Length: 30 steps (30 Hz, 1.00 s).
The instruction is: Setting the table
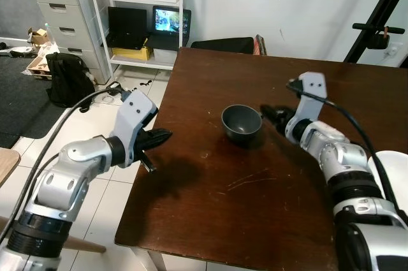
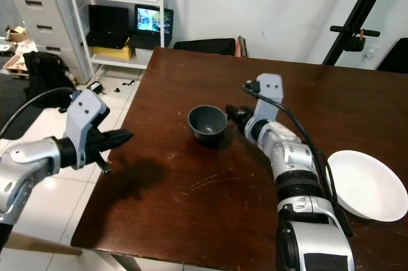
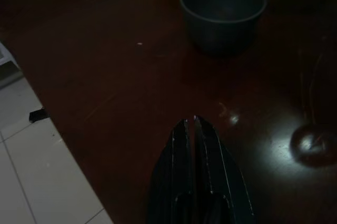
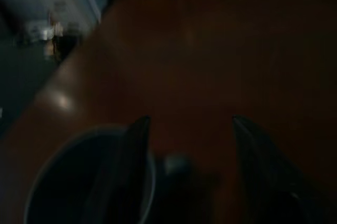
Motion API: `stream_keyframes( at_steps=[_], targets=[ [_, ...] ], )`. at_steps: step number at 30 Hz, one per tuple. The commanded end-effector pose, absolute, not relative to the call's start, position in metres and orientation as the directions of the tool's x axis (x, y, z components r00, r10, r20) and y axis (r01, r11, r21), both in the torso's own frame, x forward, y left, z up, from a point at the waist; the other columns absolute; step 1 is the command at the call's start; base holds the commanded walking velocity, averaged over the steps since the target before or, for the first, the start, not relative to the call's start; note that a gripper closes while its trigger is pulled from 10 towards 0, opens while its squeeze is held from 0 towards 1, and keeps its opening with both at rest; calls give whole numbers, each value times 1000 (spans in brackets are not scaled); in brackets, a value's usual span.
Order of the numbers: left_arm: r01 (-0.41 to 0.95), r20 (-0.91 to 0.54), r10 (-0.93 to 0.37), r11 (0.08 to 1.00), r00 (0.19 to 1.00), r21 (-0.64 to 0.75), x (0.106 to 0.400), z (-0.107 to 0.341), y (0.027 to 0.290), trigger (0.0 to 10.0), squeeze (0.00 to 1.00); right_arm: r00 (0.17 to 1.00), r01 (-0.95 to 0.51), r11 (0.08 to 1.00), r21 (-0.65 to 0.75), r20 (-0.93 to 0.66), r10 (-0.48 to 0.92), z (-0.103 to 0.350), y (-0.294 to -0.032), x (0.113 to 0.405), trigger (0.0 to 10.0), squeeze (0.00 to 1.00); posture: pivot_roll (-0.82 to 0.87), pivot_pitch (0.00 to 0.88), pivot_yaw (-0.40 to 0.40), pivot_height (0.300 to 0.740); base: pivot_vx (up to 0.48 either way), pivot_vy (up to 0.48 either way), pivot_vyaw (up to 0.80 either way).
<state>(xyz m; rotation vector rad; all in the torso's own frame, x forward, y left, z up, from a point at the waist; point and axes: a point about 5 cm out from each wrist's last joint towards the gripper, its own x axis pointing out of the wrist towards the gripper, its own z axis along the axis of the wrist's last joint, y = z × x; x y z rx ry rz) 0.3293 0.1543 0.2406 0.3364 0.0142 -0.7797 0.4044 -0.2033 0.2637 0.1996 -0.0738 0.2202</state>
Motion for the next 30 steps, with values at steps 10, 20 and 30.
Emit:
stream_keyframes(
  at_steps=[10,20,30],
  targets=[
    [706,-45,-717,670,696,230,321,245,133,10000,0,888,-155,974,163,456,65,307,-216,375,10000,0,7,179,72,740,0,0,0],
    [638,39,-645,761,763,116,316,240,111,10000,0,850,-269,962,55,483,210,283,-160,335,10000,0,6,173,90,740,0,0,0],
    [759,-151,-744,633,651,152,299,213,96,10000,0,930,-203,977,-62,299,212,255,-169,316,10000,0,2,166,98,740,0,0,0]
  ],
)
